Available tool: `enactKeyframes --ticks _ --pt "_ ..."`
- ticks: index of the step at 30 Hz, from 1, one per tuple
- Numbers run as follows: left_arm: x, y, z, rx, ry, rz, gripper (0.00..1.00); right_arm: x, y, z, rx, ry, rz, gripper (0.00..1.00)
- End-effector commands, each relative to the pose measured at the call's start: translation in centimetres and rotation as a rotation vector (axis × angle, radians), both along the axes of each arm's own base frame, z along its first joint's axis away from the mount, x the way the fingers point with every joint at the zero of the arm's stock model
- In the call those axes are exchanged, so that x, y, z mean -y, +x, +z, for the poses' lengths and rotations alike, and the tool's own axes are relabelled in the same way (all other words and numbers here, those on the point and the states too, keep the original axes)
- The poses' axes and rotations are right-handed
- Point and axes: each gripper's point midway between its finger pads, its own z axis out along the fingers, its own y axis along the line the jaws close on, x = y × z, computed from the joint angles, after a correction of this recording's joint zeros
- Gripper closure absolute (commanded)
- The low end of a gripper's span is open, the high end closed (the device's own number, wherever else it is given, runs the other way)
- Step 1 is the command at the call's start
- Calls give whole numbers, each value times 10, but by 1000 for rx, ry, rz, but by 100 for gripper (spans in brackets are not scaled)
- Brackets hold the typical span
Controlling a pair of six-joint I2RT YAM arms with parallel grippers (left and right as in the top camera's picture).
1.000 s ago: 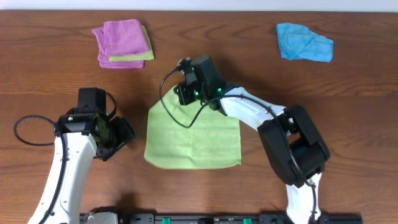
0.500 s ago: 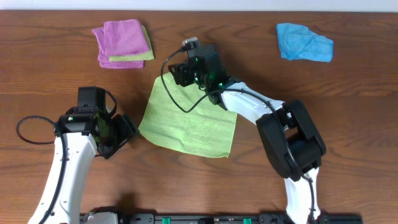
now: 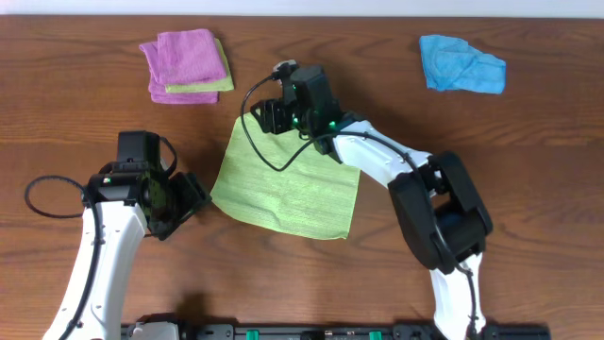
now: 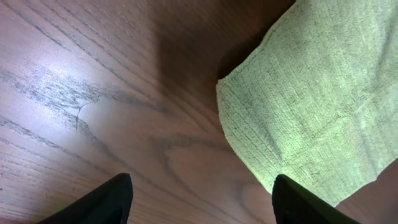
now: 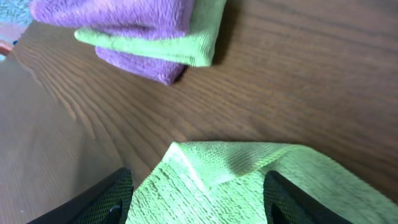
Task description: Fold the cloth
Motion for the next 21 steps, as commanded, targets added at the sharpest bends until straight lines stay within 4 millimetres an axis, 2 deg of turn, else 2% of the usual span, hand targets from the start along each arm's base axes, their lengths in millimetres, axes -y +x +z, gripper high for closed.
enactKeyframes --ticks 1,7,18,21 --pt "-1 3 5 18 -1 -1 27 -14 -8 -30 -98 33 19 32" --pt "-1 3 5 18 0 -5 27 -24 -1 -46 -142 62 19 34" --pt "-1 5 6 29 1 -4 27 -40 23 -16 -56 141 2 36" --pt "-2 6 6 33 2 -4 25 -39 23 -16 -61 143 -2 38"
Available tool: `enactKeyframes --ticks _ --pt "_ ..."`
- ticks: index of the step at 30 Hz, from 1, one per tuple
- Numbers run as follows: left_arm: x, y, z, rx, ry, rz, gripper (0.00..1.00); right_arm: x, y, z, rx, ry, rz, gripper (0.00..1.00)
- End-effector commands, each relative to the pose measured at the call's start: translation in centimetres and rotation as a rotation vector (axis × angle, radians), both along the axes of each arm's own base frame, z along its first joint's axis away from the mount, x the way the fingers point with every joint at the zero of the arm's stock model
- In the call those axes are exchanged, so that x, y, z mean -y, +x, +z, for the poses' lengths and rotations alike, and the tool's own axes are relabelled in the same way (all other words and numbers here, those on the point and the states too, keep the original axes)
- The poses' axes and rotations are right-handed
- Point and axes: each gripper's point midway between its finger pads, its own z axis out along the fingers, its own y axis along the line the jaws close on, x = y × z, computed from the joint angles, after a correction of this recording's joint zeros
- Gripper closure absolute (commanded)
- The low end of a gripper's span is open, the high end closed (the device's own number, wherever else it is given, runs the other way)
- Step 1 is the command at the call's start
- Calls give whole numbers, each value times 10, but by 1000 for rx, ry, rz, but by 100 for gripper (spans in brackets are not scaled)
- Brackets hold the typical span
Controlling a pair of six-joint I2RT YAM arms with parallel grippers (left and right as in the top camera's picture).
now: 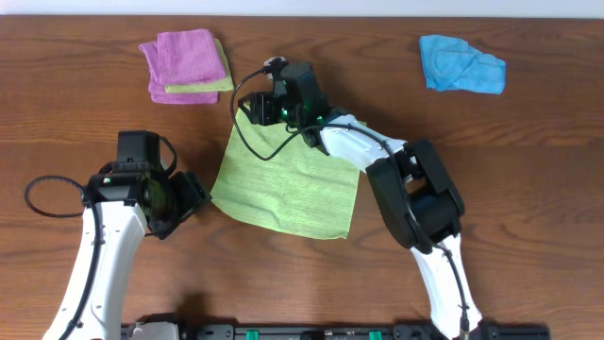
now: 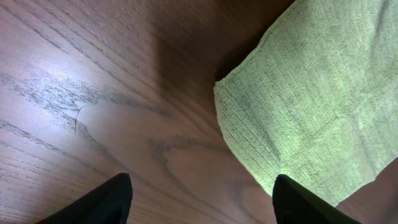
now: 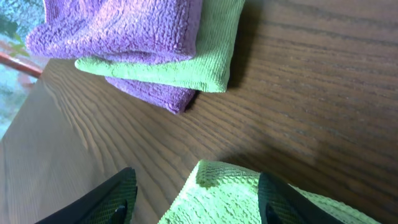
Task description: Fold the cloth
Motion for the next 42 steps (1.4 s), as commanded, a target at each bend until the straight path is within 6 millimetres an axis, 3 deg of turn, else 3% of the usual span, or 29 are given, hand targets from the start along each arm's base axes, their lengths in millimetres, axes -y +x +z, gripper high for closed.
enactKeyframes --ticks 1,6,11,17,19,22,30,35,42 --pt "-2 4 6 25 3 -4 23 -9 -6 -4 -33 11 12 40" --pt "-10 8 4 36 55 -8 13 12 -21 16 -119 25 116 36" --pt "-2 12 1 51 19 -79 13 77 -33 66 -114 -108 133 21" --pt "-1 11 -17 24 14 -99 13 144 -82 100 -182 -256 200 11" --pt "11 11 -33 22 -56 -126 13 167 -104 105 -233 -294 219 6" --pt "25 12 -47 35 -138 -140 16 182 -122 102 -277 -310 222 5" --pt "24 16 -65 19 -134 -137 16 204 -171 68 -363 -277 203 7" --pt "28 27 -76 26 -164 -123 17 208 -187 57 -388 -178 162 6" --pt "35 42 -87 42 -194 -97 29 209 -206 42 -458 -153 168 6"
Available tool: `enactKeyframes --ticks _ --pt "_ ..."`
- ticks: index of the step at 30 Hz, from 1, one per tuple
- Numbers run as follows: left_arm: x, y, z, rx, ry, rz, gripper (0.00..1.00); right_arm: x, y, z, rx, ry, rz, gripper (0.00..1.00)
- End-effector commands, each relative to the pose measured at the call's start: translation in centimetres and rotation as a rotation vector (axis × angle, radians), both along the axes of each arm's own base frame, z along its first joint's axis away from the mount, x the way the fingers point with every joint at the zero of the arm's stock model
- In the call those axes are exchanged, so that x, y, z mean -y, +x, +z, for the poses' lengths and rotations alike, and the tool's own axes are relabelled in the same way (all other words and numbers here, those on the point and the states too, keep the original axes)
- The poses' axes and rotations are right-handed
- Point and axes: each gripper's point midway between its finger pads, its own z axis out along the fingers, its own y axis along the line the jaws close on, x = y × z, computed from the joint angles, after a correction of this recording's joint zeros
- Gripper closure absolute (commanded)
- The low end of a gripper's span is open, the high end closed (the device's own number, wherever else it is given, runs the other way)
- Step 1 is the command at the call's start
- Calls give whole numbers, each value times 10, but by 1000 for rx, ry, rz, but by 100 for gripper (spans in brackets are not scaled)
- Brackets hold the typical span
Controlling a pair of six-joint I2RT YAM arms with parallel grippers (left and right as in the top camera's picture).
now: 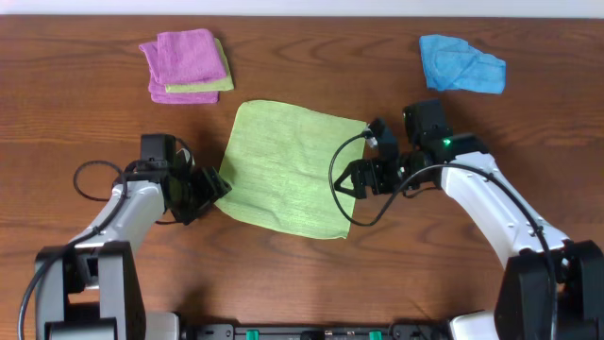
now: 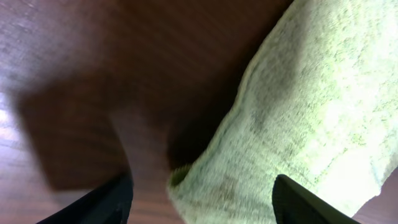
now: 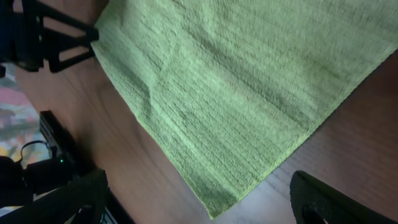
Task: Fold the cloth
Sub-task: 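Grasp the cloth's near left and right edges with both grippers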
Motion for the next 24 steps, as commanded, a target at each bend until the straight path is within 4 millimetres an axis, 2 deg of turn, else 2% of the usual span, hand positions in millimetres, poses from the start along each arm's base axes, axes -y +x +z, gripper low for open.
enactKeyframes --ticks 1,5,7,9,14,20,24 --pt "9 -2 -8 -30 -31 6 33 -3 -3 6 -17 44 -11 6" --pt "17 -4 -14 -49 -36 -5 50 -3 -4 6 -21 43 -11 6" --pt "19 -5 -15 -57 -40 -6 67 -3 -6 5 -30 41 -11 6" --pt "22 -5 -13 -55 -59 -12 92 -1 -9 4 -47 32 -12 6" --pt "30 -10 -10 -74 -108 -23 94 3 -26 -8 -107 14 -7 6" --pt "33 -32 -5 -159 -131 -24 94 5 -59 -31 -216 32 -3 6" --pt "33 -45 0 -199 -130 -31 94 6 -70 -40 -253 39 -14 6"
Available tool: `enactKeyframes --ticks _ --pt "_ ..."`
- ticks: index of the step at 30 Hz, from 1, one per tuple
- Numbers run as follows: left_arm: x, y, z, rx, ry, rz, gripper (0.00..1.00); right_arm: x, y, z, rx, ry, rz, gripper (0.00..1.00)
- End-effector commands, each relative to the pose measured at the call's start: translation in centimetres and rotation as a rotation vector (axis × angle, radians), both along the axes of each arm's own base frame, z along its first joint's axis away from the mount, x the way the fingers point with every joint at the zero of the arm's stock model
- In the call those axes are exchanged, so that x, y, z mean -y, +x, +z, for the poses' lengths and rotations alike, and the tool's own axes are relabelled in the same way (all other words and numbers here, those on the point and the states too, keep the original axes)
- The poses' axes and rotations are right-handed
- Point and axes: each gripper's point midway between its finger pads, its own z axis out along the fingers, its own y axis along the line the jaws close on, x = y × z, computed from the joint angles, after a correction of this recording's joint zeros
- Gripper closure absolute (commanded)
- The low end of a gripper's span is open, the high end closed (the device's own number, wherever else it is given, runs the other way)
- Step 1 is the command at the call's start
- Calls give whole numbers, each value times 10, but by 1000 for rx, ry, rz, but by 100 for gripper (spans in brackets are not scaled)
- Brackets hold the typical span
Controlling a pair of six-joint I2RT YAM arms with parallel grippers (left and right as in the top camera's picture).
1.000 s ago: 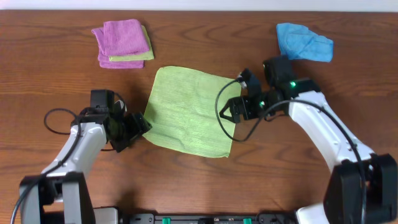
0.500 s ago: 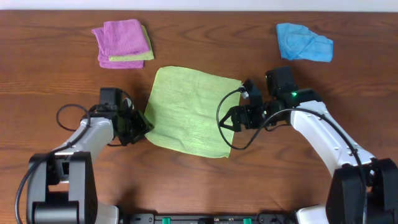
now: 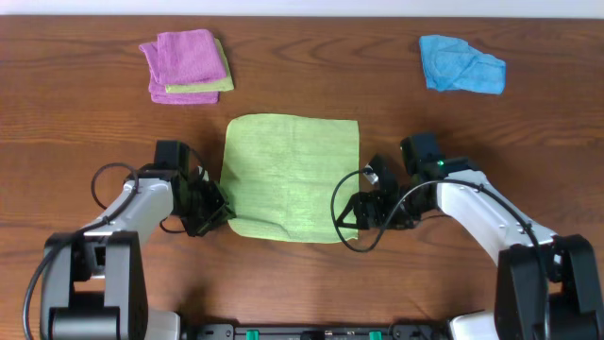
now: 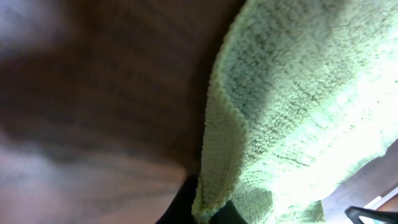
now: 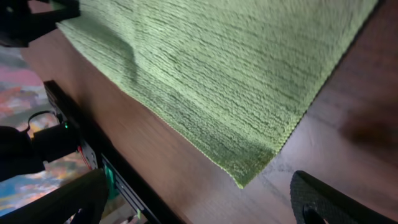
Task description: Fold the cloth
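Observation:
The green cloth [image 3: 293, 175] lies spread flat mid-table, nearly square to the table's edges. My left gripper [image 3: 209, 212] is at its near-left corner, and in the left wrist view the left gripper [image 4: 208, 211] is shut on the cloth's bunched edge [image 4: 221, 149]. My right gripper [image 3: 351, 215] hovers at the near-right corner. In the right wrist view the right gripper [image 5: 199, 208] is wide open, the cloth's corner [image 5: 244, 180] lying between its fingers, untouched.
A folded stack of pink and green cloths [image 3: 187, 64] sits at the far left. A crumpled blue cloth [image 3: 461, 63] lies at the far right. The table's front edge with a black rail [image 5: 93, 168] runs just beyond the right gripper.
My left gripper, open at the cloth's left corner before, is now shut on it. The right gripper has moved nearer, to the near-right corner. The cloth now lies squarer.
At first my right gripper was at the cloth's far-left corner, the cloth lying skewed, and the left gripper waited open beside its left corner. Then the cloth lay spread out, the right arm on its right side. Now the left grips one near corner, the right open at the other.

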Motion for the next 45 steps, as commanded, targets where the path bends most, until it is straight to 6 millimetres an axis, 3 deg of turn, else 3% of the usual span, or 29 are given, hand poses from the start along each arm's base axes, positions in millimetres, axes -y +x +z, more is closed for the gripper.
enactKeyframes --ticks 1,9,15,26,45 --pt "3 -4 7 6 -16 -9 94 -3 -5 2 -17 42 -23 6" --pt "19 -14 10 -19 -34 -57 94 1 -28 -17 -109 32 -64 6" --pt "30 -19 9 -28 -32 -88 94 0 -32 -27 -121 42 -101 7" --pt "29 -19 8 -27 -21 -91 94 9 -17 -45 -50 -28 -166 13" --pt "29 -19 8 -27 -22 -92 94 32 -53 -89 -129 -148 -290 22"
